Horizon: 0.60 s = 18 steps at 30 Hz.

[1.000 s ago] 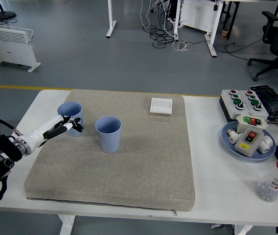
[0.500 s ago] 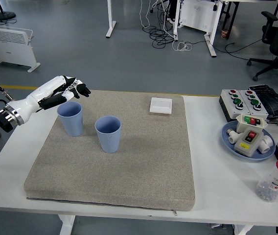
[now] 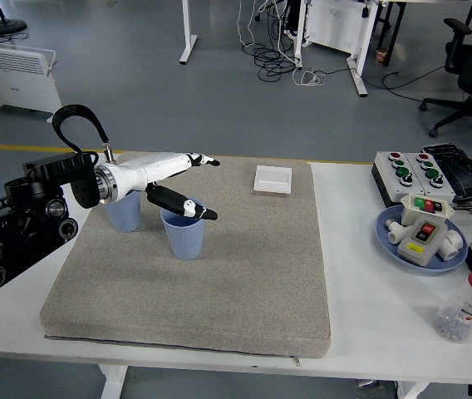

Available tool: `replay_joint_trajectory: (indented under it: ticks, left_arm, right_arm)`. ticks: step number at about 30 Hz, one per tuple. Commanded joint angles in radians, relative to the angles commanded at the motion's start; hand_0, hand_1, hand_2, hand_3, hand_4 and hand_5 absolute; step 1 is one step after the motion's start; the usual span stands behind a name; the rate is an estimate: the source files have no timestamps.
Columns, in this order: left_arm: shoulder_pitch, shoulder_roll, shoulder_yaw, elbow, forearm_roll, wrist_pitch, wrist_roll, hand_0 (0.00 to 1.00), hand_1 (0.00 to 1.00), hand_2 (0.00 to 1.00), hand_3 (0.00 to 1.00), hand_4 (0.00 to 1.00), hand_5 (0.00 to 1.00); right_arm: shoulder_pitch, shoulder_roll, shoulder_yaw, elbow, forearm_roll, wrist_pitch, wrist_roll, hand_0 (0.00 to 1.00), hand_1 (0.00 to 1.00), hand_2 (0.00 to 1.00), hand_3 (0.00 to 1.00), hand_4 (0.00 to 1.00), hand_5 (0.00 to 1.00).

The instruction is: Push cup pick cup insert cup

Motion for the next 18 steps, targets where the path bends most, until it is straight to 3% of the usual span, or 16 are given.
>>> replay_joint_trajectory:
  ticks: [7, 10, 11, 16, 17, 18]
  left_arm:
    - [-0.044, -0.069, 0.087, 0.167, -0.005, -0.014, -0.025, 0.998, 0.965, 0.998, 0.998, 0.998, 0.606]
    - [-0.047, -0.082, 0.094, 0.197, -0.008, -0.019, -0.027, 0.998, 0.965, 0.998, 0.998, 0.998, 0.606]
    - [-0.048, -0.084, 0.096, 0.202, -0.009, -0.021, -0.028, 0.990, 0.947, 0.998, 0.998, 0.991, 0.503]
    - [-0.053, -0.105, 0.122, 0.261, -0.019, -0.032, -0.023, 0.990, 0.947, 0.998, 0.998, 0.991, 0.503]
    - [-0.052, -0.109, 0.121, 0.269, -0.028, -0.033, -0.023, 0.979, 0.903, 0.997, 0.967, 0.929, 0.387]
    - [-0.049, -0.112, 0.119, 0.276, -0.041, -0.032, -0.025, 0.979, 0.903, 0.997, 0.967, 0.929, 0.387]
  right_arm:
    - [-0.001, -0.002, -0.009, 0.000, -0.005, 0.000, -0.003, 0.724, 0.653, 0.669, 0.587, 0.126, 0.505]
    - [-0.001, -0.002, -0.011, 0.000, -0.007, 0.001, -0.004, 0.724, 0.653, 0.669, 0.587, 0.126, 0.505]
    - [-0.002, -0.002, -0.012, 0.000, -0.007, 0.001, -0.004, 0.724, 0.653, 0.669, 0.587, 0.126, 0.505]
    - [-0.004, -0.002, -0.015, 0.000, -0.009, 0.001, -0.005, 0.724, 0.653, 0.669, 0.587, 0.126, 0.505]
    - [-0.004, -0.002, -0.015, 0.000, -0.010, 0.001, -0.006, 0.724, 0.654, 0.669, 0.587, 0.127, 0.499]
    - [-0.004, -0.002, -0.016, 0.000, -0.010, 0.001, -0.006, 0.724, 0.654, 0.669, 0.587, 0.127, 0.499]
